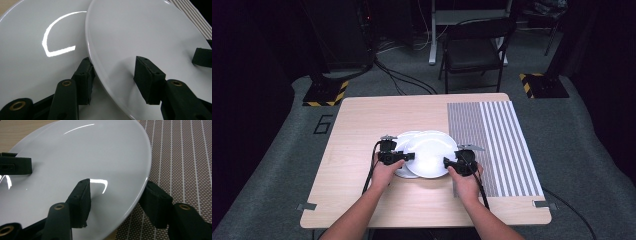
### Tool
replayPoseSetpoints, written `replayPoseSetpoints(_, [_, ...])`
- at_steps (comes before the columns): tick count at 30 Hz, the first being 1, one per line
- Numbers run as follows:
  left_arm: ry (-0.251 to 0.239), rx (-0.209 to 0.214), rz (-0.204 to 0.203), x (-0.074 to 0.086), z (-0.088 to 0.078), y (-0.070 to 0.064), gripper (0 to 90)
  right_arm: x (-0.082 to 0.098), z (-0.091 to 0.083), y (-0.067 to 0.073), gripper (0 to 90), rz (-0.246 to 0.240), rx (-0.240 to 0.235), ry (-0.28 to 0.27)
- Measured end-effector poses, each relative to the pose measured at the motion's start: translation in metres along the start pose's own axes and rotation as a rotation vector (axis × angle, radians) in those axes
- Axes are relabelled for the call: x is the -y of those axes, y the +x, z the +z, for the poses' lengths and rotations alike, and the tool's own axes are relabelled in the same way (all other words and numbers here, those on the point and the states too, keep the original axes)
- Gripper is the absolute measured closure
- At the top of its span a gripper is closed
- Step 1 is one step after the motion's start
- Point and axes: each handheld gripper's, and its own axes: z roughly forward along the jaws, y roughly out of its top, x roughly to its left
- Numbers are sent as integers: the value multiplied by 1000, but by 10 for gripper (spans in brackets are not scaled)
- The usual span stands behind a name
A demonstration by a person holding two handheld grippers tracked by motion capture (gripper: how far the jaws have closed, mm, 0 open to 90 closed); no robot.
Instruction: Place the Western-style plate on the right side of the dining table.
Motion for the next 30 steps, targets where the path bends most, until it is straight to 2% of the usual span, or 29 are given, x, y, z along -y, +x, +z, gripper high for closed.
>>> replayPoseSetpoints(3, [2, 5, 5, 0, 0, -2, 516, 1, 0, -2, 430, 42, 10, 1])
replayPoseSetpoints(8, [3, 1, 4, -1, 0, -3, 519, 0, -4, -2, 434, 60, 1, 0])
replayPoseSetpoints(22, [-14, -12, 10, -6, -3, -7, 531, -5, -7, -3, 428, 69, -22, -13])
replayPoseSetpoints(27, [-16, -15, 15, -10, -4, -10, 553, -7, -10, -8, 492, 60, -19, -18])
replayPoseSetpoints(28, [-17, -18, 19, -11, -4, -11, 565, -7, -10, -11, 521, 77, -19, -12])
replayPoseSetpoints(30, [-18, -21, 28, -12, -4, -12, 567, -7, -10, -11, 523, 80, -18, -3])
